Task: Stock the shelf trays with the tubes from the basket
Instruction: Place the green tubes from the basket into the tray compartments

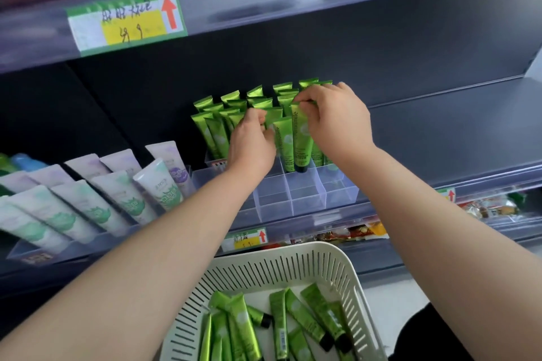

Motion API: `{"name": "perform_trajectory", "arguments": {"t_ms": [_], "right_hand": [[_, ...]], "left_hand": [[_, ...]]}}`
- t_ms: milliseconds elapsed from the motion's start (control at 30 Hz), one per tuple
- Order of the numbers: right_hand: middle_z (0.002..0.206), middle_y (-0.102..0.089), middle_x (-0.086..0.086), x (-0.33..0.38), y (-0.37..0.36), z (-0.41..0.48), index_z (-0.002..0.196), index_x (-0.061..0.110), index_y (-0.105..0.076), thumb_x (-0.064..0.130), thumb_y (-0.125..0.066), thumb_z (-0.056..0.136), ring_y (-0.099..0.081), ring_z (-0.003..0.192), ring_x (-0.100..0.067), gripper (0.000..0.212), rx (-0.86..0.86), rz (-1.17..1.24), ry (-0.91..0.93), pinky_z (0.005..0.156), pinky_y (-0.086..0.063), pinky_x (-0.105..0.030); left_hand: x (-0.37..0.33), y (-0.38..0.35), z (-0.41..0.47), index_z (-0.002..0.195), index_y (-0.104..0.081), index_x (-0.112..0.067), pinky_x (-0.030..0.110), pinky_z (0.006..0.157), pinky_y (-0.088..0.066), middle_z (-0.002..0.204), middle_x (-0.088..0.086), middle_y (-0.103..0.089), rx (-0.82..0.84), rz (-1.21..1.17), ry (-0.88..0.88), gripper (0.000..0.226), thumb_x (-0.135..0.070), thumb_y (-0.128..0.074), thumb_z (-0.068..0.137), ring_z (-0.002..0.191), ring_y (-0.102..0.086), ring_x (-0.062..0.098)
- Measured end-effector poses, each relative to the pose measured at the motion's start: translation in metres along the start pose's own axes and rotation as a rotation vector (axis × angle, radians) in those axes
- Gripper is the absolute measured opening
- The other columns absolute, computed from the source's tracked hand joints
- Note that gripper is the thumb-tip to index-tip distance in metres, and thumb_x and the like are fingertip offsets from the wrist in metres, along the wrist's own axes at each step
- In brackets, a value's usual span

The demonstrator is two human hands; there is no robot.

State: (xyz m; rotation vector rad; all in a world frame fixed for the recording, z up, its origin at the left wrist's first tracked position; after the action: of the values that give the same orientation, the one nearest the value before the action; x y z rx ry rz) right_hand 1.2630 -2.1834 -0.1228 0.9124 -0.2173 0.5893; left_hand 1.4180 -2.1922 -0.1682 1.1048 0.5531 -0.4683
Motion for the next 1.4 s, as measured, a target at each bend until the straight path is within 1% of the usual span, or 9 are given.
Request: {"name": "perform_trajectory", "arguments": {"t_ms": [167,400,533,833,967,1033,1100,1233,1400], "right_hand": [[0.095,-0.069,0.001,-0.002,-0.028,0.009,0.101,0.021,-0.07,0.016,-0.049,0.093,-0.052,0.094,-0.026,0.022,0.012,-0.041,0.009,0.064,-0.047,-0.036],[0.091,-0.069,-0.002,-0.009,-0.06,0.002,0.097,0.02,-0.069,0.007,-0.05,0.087,-0.05,0.094,-0.03,0.024,0.124,-0.157,0.023,0.064,-0.029,-0.031],[0.102,-0.069,-0.004,-0.008,-0.068,-0.001,0.106,0.019,-0.068,0.014,-0.048,0.093,-0.05,0.097,-0.031,0.025,0.171,-0.133,0.029,0.067,-0.038,-0.033],[0.091,-0.067,-0.009,0.013,-0.039,-0.039,0.103,0.016,-0.07,0.007,-0.057,0.086,-0.053,0.086,-0.036,0.023,-0.064,-0.071,0.169,0.066,-0.047,-0.042],[0.083,-0.066,-0.007,0.009,-0.035,-0.079,0.095,0.017,-0.072,0.004,-0.052,0.082,-0.054,0.078,-0.035,0.027,-0.103,-0.076,0.169,0.059,-0.046,-0.04],[0.083,-0.066,-0.005,0.008,-0.039,-0.107,0.093,0.017,-0.072,0.001,-0.054,0.08,-0.055,0.077,-0.034,0.028,-0.086,-0.072,0.162,0.057,-0.046,-0.039],[0.085,-0.067,-0.003,0.004,-0.05,-0.136,0.094,0.018,-0.072,-0.002,-0.056,0.078,-0.055,0.078,-0.033,0.03,-0.04,-0.066,0.148,0.058,-0.046,-0.039],[0.087,-0.067,-0.001,-0.005,-0.083,-0.192,0.093,0.019,-0.072,-0.005,-0.061,0.07,-0.056,0.081,-0.031,0.036,0.143,-0.089,0.104,0.061,-0.044,-0.036],[0.105,-0.065,0.002,-0.015,-0.138,-0.25,0.105,0.026,-0.069,0.001,-0.058,0.078,-0.054,0.102,-0.026,0.038,0.567,-0.142,0.0,0.075,-0.042,-0.035]], "left_hand": [[0.01,0.007,-0.013,0.129,-0.051,-0.015,0.037,0.097,-0.047,0.127,0.003,-0.06,0.037,0.044,-0.019,0.033,-0.008,-0.05,0.097,0.117,-0.056,0.021],[0.017,0.009,-0.019,0.129,-0.05,-0.016,0.036,0.099,-0.046,0.128,0.001,-0.059,0.052,-0.002,-0.042,0.037,-0.005,-0.051,0.094,0.118,-0.056,0.018],[0.016,0.007,-0.024,0.129,-0.05,-0.016,0.038,0.1,-0.047,0.129,0.001,-0.059,0.059,-0.045,-0.047,0.038,-0.003,-0.051,0.094,0.119,-0.055,0.017],[0.012,0.009,-0.053,0.127,-0.055,-0.017,0.041,0.098,-0.047,0.13,0.0,-0.058,0.075,0.031,-0.119,0.035,-0.004,-0.051,0.095,0.119,-0.054,0.02],[0.011,0.012,-0.084,0.121,-0.06,-0.016,0.03,0.087,-0.044,0.132,-0.004,-0.055,0.092,0.122,-0.288,0.032,-0.002,-0.05,0.094,0.115,-0.054,0.018],[0.022,0.009,-0.103,0.114,-0.063,-0.013,0.036,0.086,-0.049,0.13,0.0,-0.058,0.108,0.151,-0.379,0.032,0.004,-0.05,0.09,0.116,-0.055,0.022],[0.04,0.003,-0.124,0.108,-0.067,-0.01,0.044,0.084,-0.053,0.125,0.003,-0.063,0.121,0.186,-0.448,0.033,0.009,-0.052,0.086,0.114,-0.058,0.025],[0.085,-0.013,-0.169,0.101,-0.07,-0.009,0.04,0.083,-0.054,0.113,0.005,-0.068,0.184,0.233,-0.496,0.033,0.014,-0.058,0.079,0.104,-0.062,0.027],[0.15,-0.044,-0.215,0.114,-0.065,-0.019,0.032,0.096,-0.047,0.121,-0.006,-0.062,0.427,0.337,-0.197,0.033,0.002,-0.053,0.091,0.115,-0.055,0.015]]}}
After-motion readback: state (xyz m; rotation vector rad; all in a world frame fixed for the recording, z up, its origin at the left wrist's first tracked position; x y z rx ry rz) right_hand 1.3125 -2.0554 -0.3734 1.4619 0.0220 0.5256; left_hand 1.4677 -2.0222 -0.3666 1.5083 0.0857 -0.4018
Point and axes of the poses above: each hand's wrist, its own z-axis towards the middle knuckle, its own y-axis out of the back of the hand, x = y × z, the point moved 7 cm from there along z, towards the middle knuckle
